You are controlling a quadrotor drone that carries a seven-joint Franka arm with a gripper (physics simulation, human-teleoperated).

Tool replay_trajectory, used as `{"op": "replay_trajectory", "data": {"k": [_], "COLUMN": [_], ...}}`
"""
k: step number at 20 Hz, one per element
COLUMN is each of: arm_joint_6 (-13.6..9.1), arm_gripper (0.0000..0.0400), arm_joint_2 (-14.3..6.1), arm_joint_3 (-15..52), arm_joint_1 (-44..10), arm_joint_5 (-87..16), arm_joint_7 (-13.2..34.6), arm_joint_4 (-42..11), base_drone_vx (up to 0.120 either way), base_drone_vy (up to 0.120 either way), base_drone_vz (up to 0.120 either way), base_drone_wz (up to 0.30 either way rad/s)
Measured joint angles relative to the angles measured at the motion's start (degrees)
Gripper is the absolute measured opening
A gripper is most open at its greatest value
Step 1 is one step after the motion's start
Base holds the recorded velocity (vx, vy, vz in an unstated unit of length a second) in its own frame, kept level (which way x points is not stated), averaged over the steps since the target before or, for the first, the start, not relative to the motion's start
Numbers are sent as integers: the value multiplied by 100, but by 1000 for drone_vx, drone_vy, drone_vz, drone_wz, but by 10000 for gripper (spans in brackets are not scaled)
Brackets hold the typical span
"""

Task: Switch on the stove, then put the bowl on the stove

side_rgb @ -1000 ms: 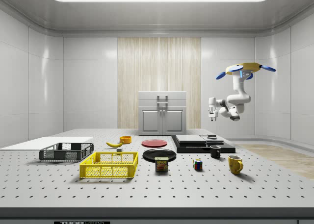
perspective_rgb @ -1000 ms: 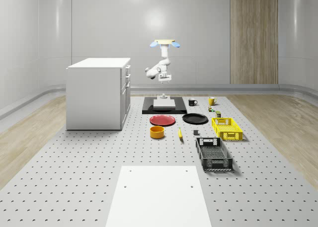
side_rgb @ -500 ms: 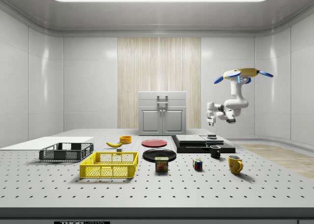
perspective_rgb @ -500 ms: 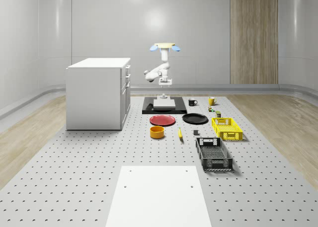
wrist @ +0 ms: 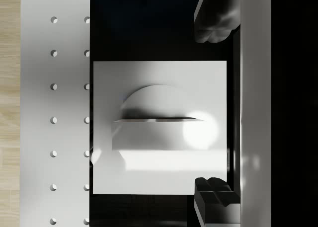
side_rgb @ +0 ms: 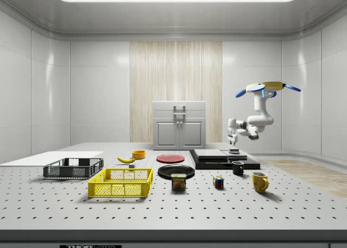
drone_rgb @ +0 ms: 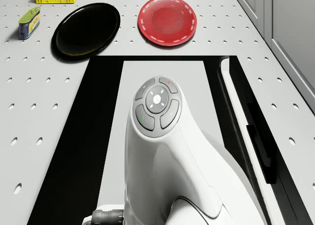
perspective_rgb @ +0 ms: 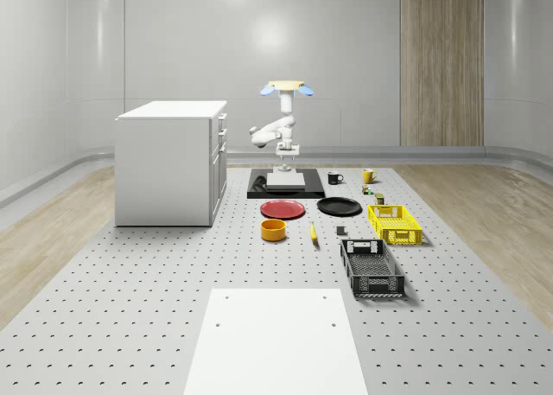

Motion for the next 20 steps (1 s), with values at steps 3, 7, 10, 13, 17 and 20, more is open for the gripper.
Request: {"op": "replay_trajectory", "data": {"k": [3, 7, 10, 13, 17, 20], "arm_joint_6": [90, 263, 439, 624, 841, 943], "arm_gripper": [400, 400, 400, 400, 400, 400], "arm_joint_2": [-102, -272, -411, -543, -691, -762], "arm_joint_3": [35, 18, -114, -284, -493, -559], "arm_joint_1": [19, 131, 184, 213, 221, 195], "arm_joint_5": [54, 73, -23, -159, -328, -378], "arm_joint_7": [-23, -141, -201, -242, -272, -271], "arm_joint_4": [8, 29, 60, 101, 160, 200], "base_drone_vx": [0, 0, 0, 0, 0, 0], "base_drone_vy": [0, 0, 0, 0, 0, 0], "base_drone_vz": [-27, 0, 0, 0, 0, 0], "base_drone_wz": [0, 0, 0, 0, 0, 0]}}
